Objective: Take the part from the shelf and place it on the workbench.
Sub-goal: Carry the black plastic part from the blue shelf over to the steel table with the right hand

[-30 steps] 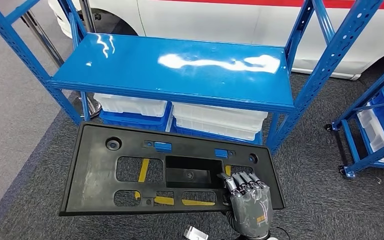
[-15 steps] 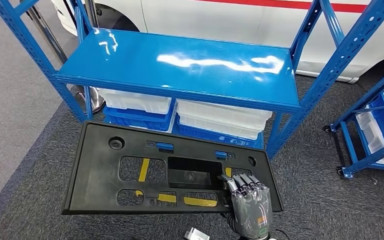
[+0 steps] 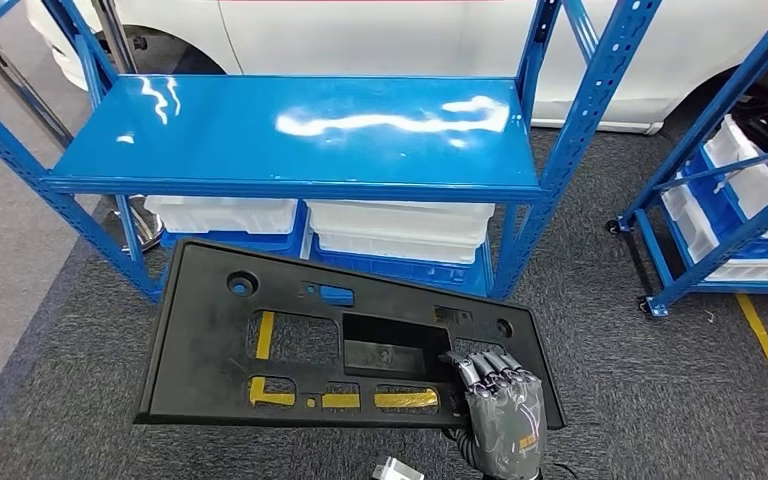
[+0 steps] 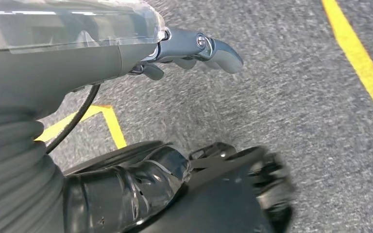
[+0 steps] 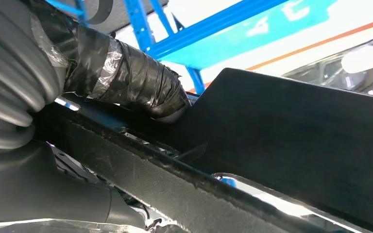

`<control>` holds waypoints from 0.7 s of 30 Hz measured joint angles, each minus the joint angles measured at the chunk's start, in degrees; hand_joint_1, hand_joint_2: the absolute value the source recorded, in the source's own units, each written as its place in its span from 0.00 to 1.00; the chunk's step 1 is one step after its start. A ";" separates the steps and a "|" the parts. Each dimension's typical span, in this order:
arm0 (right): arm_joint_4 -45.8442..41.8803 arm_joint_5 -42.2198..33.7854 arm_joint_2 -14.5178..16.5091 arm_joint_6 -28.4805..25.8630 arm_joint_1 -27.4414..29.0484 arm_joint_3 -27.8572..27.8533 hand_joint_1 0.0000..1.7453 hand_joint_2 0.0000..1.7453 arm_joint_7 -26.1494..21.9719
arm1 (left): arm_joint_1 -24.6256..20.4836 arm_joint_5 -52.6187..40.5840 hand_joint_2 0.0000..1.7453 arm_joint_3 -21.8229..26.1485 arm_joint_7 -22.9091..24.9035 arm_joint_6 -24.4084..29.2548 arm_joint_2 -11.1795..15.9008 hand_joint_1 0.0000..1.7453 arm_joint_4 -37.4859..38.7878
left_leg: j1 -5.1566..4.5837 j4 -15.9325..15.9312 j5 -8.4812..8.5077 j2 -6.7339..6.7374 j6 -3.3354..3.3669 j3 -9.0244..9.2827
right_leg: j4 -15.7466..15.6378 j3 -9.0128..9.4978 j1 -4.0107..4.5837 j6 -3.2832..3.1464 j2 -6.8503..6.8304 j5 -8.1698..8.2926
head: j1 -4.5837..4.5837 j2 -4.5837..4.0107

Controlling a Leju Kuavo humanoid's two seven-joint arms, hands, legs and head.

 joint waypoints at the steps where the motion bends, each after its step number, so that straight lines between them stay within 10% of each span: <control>1: -0.01 -0.05 0.01 0.00 -0.02 -0.05 1.00 1.00 -0.04 | 0.01 -0.06 1.00 0.07 0.00 0.01 0.00 0.00 0.00 | 0.07 -3.71 1.49 -1.10 0.16 1.69 | 0.23 -0.11 0.06 0.16 0.56 0.00 | 0.01 0.00; 4: -0.01 -0.16 0.07 -0.03 0.03 -0.18 1.00 1.00 -0.17 | -0.13 -0.18 1.00 0.32 0.01 0.03 0.01 0.00 0.00 | -0.04 -8.21 2.18 -2.74 0.49 3.63 | 0.50 -0.96 -0.06 1.20 2.01 0.43 | 0.02 0.00; 7: -0.03 -0.17 0.07 -0.06 0.25 -0.34 1.00 1.00 -0.21 | -0.24 -0.23 1.00 0.40 0.01 0.05 0.01 0.00 0.00 | 0.20 -9.18 2.85 -1.15 1.50 3.78 | 1.41 -1.80 -0.07 2.18 1.33 -0.13 | 0.08 0.00; 13: -0.01 -0.28 0.06 -0.07 0.39 -0.60 1.00 1.00 -0.30 | -0.06 -0.32 1.00 0.44 0.00 0.07 0.03 0.00 0.00 | 0.00 -9.52 3.15 2.41 2.22 3.54 | 16.55 -8.60 -0.58 3.18 -2.00 -7.16 | 0.24 0.00; 21: -0.01 -0.35 0.06 -0.07 0.43 -0.67 1.00 1.00 -0.29 | -0.08 -0.35 1.00 0.44 0.00 0.07 0.03 0.00 0.00 | -0.02 -9.47 3.12 2.99 2.20 3.53 | 15.77 -8.07 -0.67 3.27 -2.11 -6.10 | 0.25 0.00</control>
